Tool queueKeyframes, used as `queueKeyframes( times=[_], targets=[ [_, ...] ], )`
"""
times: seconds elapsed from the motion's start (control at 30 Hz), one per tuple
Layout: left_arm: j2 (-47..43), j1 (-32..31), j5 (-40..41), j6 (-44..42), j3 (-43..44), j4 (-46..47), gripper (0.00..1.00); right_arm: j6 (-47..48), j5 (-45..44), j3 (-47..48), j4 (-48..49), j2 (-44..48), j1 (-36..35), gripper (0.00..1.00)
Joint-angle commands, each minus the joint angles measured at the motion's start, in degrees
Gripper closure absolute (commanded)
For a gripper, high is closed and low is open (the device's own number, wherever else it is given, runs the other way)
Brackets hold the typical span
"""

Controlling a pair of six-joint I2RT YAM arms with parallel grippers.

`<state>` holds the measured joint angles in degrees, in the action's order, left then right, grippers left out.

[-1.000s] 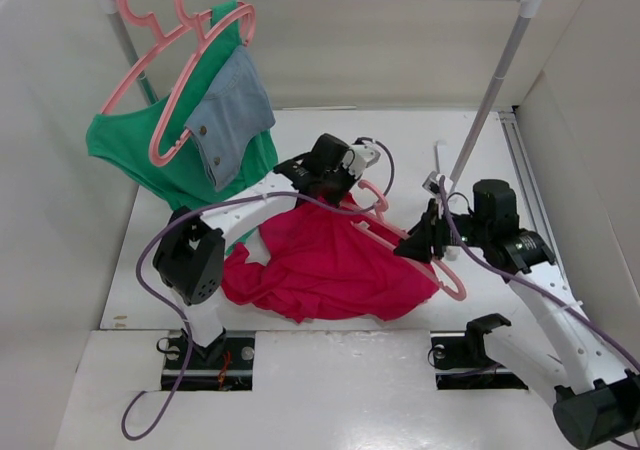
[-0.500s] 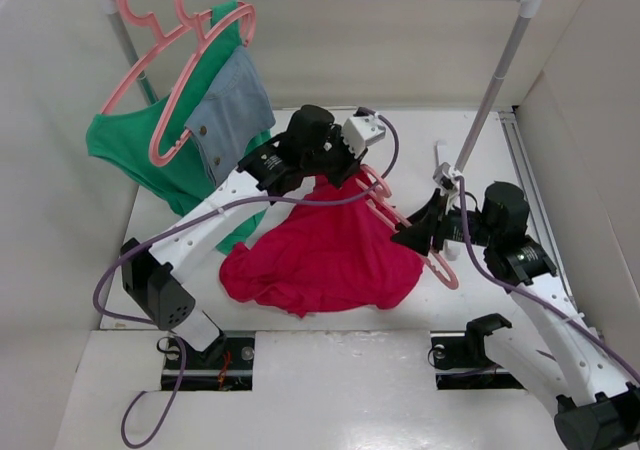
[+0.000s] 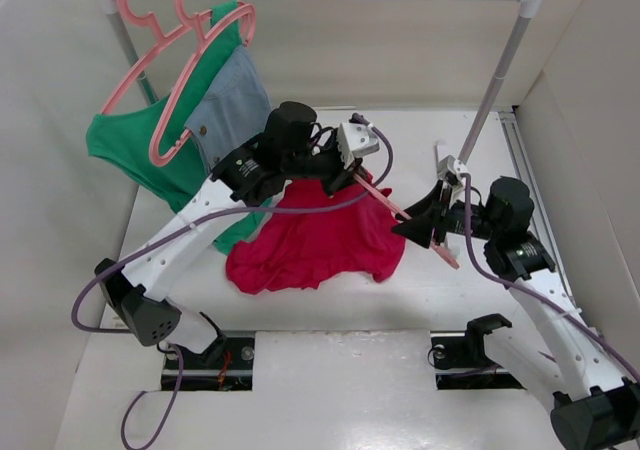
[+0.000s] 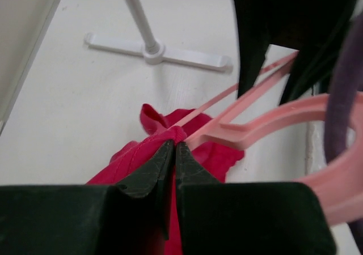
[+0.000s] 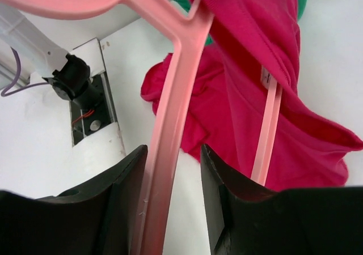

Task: Place the t-shirt on the hanger
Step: Place tshirt on hanger

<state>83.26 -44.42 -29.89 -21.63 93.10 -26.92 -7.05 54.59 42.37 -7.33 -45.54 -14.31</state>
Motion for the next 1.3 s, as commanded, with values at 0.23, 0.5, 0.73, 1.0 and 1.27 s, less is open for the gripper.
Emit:
queueKeyframes(
  times=[0.23, 0.5, 0.73, 1.0, 1.27],
  targets=[
    [-3.81, 3.28, -17.48, -23.96, 3.05, -12.01, 0.76, 3.62, 1.13, 4.74, 6.63, -1.22, 0.86, 1.0],
    [-3.81, 4.43, -11.0, -31.37, 1.3, -8.96, 0.38, 3.62, 1.66, 3.07, 6.63, -1.75, 0.86, 1.0],
    [-3.81, 4.43, -1.87, -37.69, -1.86, -6.75, 0.33, 3.62, 2.19, 3.07, 6.63, -1.22, 0.34, 1.0],
    [0.31, 10.32, -15.19, -48.05, 6.3, -19.8, 0.21, 3.62, 2.19, 3.07, 6.63, -1.22, -0.2, 1.0],
    [5.51, 9.27, -11.16, -50.71, 3.15, -20.65, 0.0, 4.15, 2.72, 4.73, 6.63, -2.8, -1.34, 1.0]
  ],
)
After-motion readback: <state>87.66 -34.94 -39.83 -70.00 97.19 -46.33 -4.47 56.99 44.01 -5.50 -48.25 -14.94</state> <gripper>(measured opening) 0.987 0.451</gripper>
